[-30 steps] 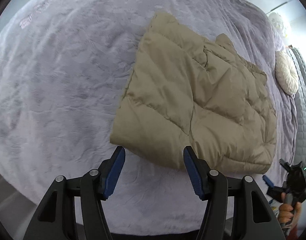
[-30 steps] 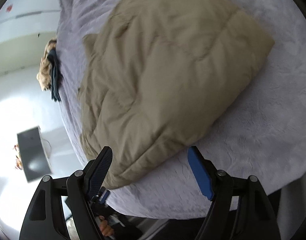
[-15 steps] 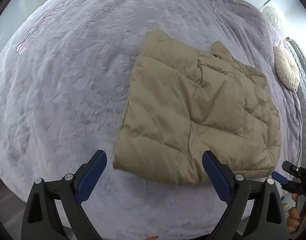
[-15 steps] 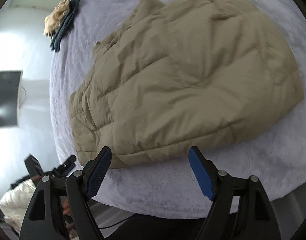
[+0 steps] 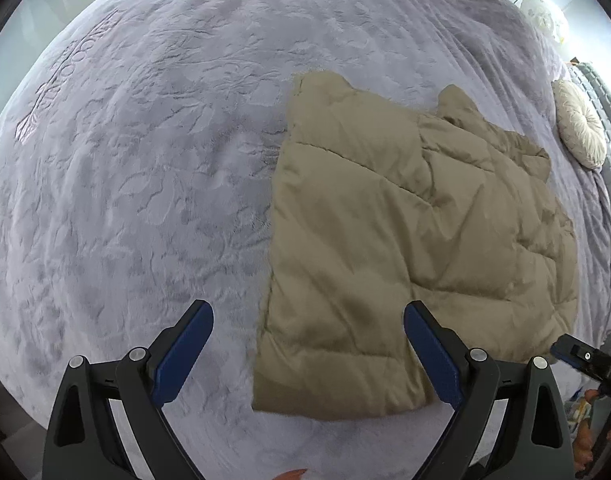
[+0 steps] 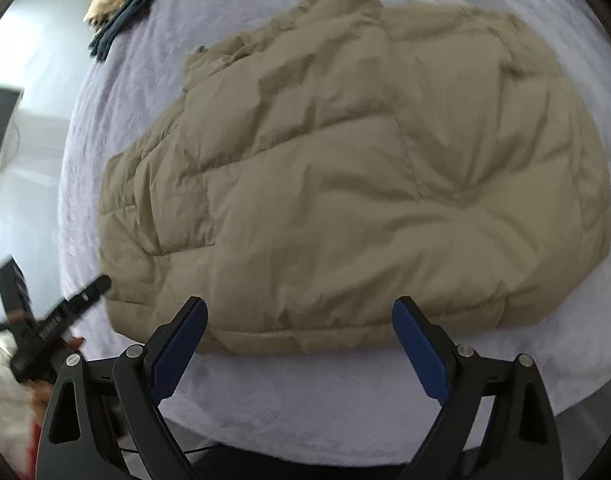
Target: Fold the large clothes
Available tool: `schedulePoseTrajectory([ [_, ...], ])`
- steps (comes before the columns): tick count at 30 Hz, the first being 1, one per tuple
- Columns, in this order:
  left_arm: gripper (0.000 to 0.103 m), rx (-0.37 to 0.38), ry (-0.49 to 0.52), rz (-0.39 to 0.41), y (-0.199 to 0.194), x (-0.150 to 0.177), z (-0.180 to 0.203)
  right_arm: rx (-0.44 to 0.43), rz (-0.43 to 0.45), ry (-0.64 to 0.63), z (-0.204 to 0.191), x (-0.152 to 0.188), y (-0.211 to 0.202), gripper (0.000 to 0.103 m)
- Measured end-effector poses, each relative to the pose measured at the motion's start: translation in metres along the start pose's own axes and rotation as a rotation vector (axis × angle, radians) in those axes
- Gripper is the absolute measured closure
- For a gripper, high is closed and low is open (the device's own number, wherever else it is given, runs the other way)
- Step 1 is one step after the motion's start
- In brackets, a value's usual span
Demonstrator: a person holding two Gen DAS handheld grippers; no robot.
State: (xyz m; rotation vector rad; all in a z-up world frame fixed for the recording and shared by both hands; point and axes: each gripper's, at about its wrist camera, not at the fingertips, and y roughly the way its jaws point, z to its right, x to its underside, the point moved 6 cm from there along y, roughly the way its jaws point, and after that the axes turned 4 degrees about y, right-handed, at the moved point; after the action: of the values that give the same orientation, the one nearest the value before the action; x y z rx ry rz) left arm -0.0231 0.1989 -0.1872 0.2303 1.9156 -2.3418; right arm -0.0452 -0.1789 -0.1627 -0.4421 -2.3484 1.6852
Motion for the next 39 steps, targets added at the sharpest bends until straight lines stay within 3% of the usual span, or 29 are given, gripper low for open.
schedulePoseTrajectory([
  [6, 0.006, -0.017, 0.053, 0.012, 0.009, -0.013, -0.003, 0.086, 0.048, -0.148, -0.023, 0.004, 0.004, 0.008],
  [9, 0.007, 0.057, 0.076, -0.005, 0.019, -0.023, -0.008, 0.101, 0.037, -0.144, -0.024, 0.004, 0.007, 0.008],
  [12, 0.006, 0.215, 0.073, -0.049, 0.038, -0.032, -0.014, 0.103, 0.016, -0.131, -0.020, 0.006, 0.008, 0.008],
  [16, 0.007, 0.353, 0.104, -0.126, 0.066, -0.036, -0.014, 0.096, -0.012, -0.114, -0.014, 0.009, 0.010, 0.008],
  [21, 0.007, 0.479, 0.131, -0.212, 0.099, -0.039, 0.002, 0.098, -0.034, -0.104, -0.009, 0.013, 0.014, 0.008],
  [25, 0.007, 0.509, 0.150, -0.236, 0.112, -0.042, 0.016, 0.094, -0.040, -0.102, -0.008, 0.015, 0.013, 0.008],
  [27, 0.024, 0.489, 0.169, -0.223, 0.113, -0.043, 0.022, 0.091, -0.039, -0.102, -0.008, 0.015, 0.011, 0.008],
  [29, 0.062, 0.531, 0.183, -0.211, 0.106, -0.043, 0.029, 0.084, -0.035, -0.102, -0.008, 0.015, 0.009, 0.008],
  [34, 0.079, 0.505, 0.195, -0.165, 0.081, -0.046, 0.042, 0.068, -0.006, -0.100, -0.007, 0.011, -0.001, 0.008],
  [39, 0.079, 0.531, 0.173, -0.112, 0.037, -0.051, 0.055, 0.042, 0.061, -0.093, 0.000, -0.008, -0.017, 0.008],
])
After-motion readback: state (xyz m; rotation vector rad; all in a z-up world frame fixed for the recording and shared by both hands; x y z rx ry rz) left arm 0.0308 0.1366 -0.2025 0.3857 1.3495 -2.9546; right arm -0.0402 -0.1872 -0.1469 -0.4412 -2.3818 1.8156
